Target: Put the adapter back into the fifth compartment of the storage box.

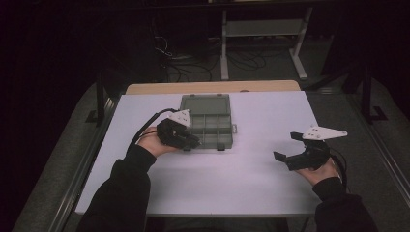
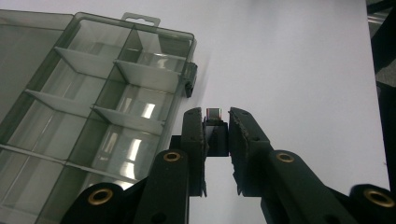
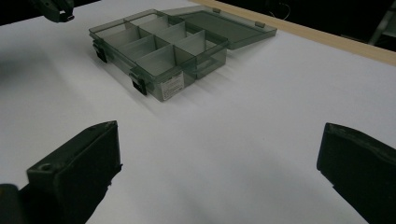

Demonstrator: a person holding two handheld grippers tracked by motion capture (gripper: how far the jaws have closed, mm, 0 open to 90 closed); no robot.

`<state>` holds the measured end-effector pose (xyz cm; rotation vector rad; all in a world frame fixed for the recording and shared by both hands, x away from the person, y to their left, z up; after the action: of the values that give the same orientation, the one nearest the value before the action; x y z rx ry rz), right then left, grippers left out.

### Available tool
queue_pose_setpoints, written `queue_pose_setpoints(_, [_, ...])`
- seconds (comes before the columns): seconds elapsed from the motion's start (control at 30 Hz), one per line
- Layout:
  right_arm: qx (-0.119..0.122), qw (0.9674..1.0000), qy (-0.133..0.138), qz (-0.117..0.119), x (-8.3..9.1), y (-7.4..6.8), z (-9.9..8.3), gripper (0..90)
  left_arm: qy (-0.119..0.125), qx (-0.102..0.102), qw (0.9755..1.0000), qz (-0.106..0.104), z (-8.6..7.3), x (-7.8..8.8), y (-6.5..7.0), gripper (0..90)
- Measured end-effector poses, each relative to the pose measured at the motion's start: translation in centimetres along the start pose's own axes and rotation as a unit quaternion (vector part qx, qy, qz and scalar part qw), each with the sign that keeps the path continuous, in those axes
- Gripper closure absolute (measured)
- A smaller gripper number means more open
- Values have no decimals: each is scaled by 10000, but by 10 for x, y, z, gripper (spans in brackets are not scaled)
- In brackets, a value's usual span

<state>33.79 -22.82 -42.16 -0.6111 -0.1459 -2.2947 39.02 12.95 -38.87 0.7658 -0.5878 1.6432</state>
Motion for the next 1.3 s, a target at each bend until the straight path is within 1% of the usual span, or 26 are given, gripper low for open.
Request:
queue_pose_setpoints(0.17, [-5,10000,-8,6,0,0,0,0,1,29,10000,74,2,5,-5,766])
queue_pose_setpoints(0.3, [-4,10000,-16,-2,0,0,0,0,21,-14,9999,130,5,9,-7,766])
queue_pose_setpoints(0.47, [-2,10000,2,-14,0,0,0,0,85,35,9998,175,5,12,-10,766])
queue_pose_setpoints(0.73, [2,10000,4,-16,0,0,0,0,76,165,9994,282,2,15,-21,766])
queue_pose_setpoints(0.77, [-3,10000,3,-17,0,0,0,0,95,212,9992,319,0,16,-23,766])
queue_pose_setpoints(0.8, [-4,10000,5,-17,0,0,0,0,81,201,9991,366,-1,17,-25,766])
queue_pose_setpoints(0.97, [-1,10000,2,-13,0,0,0,0,79,302,9986,434,-6,17,-30,766])
queue_pose_setpoints(1.0, [-3,10000,2,-14,0,0,0,0,82,333,9983,464,-7,18,-33,766])
queue_pose_setpoints(1.07, [-4,10000,2,-10,0,0,0,0,82,333,9983,464,-7,18,-33,766])
queue_pose_setpoints(1.13, [-5,10000,-4,-7,0,0,0,0,75,424,9975,556,-12,19,-40,766])
queue_pose_setpoints(1.3, [-7,10000,-6,-10,0,0,-1,0,69,503,9965,661,-17,21,-46,766])
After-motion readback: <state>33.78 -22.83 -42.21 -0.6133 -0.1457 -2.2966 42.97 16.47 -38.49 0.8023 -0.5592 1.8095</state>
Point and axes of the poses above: each handheld gripper's, and its own axes: x roughly backward along the jaws, z roughly out of its top, y roughly to its right, the point moved 5 cm from there along -x, roughly forward along the jaws, and after that the axes turned 1 degree about y, right-handed, at the moved point
